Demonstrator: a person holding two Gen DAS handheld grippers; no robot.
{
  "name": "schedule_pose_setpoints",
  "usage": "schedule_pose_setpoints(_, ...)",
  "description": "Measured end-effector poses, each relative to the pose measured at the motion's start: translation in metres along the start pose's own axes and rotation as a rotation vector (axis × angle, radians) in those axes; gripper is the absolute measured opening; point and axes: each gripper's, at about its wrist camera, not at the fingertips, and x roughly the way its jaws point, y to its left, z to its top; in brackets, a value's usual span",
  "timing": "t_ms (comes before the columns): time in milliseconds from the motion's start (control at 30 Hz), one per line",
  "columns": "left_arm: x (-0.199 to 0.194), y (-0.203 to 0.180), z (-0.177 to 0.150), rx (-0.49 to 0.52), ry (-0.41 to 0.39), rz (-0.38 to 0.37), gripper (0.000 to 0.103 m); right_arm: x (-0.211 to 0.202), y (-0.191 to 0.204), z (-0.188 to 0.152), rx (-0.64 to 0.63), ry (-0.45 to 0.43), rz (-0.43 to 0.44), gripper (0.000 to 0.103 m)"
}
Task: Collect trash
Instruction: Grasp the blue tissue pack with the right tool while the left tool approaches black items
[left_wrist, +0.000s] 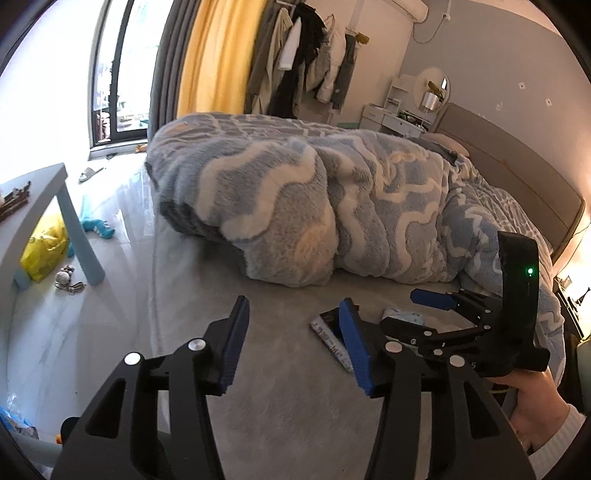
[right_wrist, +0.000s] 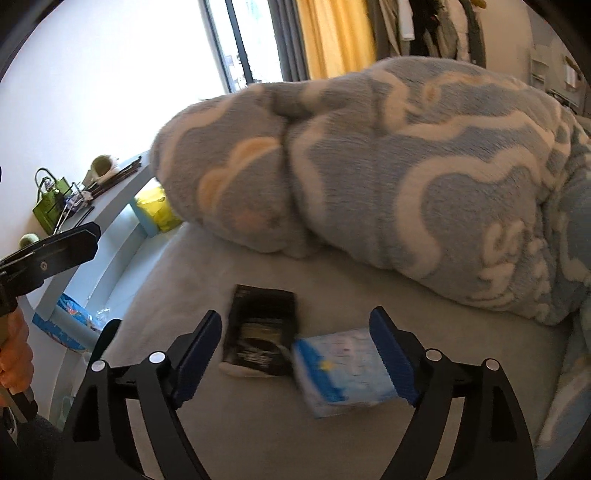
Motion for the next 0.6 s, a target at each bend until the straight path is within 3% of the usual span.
schedule_pose_setpoints(367,0.046,-0.023,0.0,0.058,0.084,-0.058,0.058,0.018,-0.044,-0.009,0.066,0.056,0.11,0.091)
schedule_pose_setpoints(600,0.068,-0.03,0.001,0.075,0.113,-0.075,0.058,0.029,-0.055,-0.01,0.059,0.092,0.109,0.091)
